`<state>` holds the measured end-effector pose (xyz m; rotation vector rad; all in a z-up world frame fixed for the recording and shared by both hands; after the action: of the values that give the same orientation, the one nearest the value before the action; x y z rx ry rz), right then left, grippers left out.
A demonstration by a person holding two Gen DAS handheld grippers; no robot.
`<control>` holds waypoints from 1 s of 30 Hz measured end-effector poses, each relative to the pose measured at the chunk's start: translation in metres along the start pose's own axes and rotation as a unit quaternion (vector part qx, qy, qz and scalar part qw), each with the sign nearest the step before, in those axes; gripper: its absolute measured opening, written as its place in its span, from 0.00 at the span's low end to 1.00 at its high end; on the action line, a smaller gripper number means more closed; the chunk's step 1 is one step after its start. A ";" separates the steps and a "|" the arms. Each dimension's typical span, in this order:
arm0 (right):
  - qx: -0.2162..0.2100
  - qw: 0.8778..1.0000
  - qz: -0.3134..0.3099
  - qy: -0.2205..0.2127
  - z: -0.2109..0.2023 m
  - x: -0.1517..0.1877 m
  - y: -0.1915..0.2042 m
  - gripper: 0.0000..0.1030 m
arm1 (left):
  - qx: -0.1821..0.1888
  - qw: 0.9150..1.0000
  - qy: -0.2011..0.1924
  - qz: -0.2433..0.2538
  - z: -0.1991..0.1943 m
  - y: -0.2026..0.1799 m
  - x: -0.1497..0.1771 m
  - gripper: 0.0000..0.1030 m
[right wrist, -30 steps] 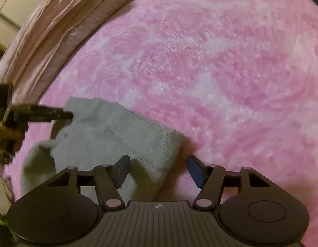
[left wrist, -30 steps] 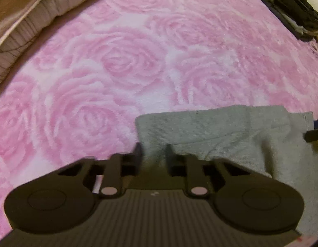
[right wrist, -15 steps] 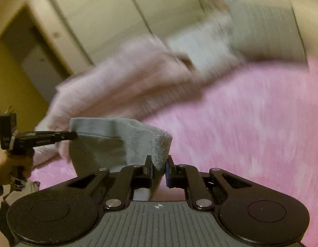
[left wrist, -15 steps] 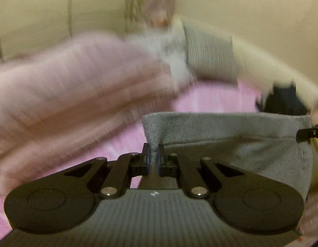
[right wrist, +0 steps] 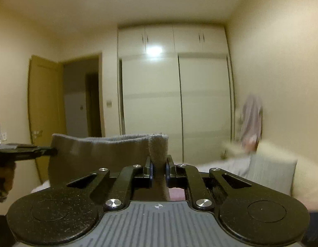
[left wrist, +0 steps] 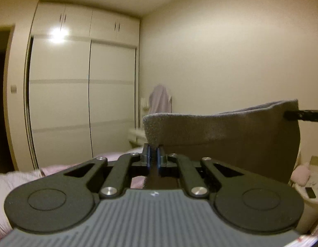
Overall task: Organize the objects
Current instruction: 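Raise the grey garment high with both grippers to let it hang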
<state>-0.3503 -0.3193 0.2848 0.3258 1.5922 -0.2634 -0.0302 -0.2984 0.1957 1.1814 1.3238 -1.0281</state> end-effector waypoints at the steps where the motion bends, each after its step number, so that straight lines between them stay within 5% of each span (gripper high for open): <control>1: 0.000 1.000 -0.007 -0.009 -0.008 -0.011 0.007 0.07 | -0.001 1.000 -0.012 0.002 -0.014 -0.004 -0.010 0.04; 7: -0.009 0.999 -0.032 -0.039 -0.024 -0.066 0.025 0.07 | -0.001 0.998 -0.056 0.002 -0.062 -0.024 -0.078 0.04; 12: -0.012 0.999 -0.016 -0.032 0.019 -0.079 -0.022 0.07 | 0.011 0.999 -0.039 0.013 -0.017 -0.047 -0.110 0.04; 22: -0.057 0.997 0.038 0.047 0.186 -0.031 -0.146 0.07 | -0.037 0.998 0.044 -0.004 0.170 -0.056 -0.064 0.04; 27: -0.073 0.996 0.033 0.050 0.230 -0.027 -0.172 0.07 | -0.058 0.997 0.041 -0.011 0.207 -0.048 -0.059 0.04; 30: -0.073 0.996 0.022 0.050 0.218 -0.016 -0.181 0.07 | -0.064 0.997 0.036 -0.002 0.201 -0.058 -0.053 0.04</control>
<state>-0.2134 -0.5681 0.2845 0.2630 1.6916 -0.0974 -0.0581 -0.5101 0.2277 1.1284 1.4270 -0.8982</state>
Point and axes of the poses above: each gripper's, at about its wrist camera, not at the fingertips, and z roughly the way its jaws point, y to its left, x to its underside, the point moved 8 cm from there along z, roughly the way its jaws point, and after that the axes turned 11 degrees about -x, right-handed, at the moved point
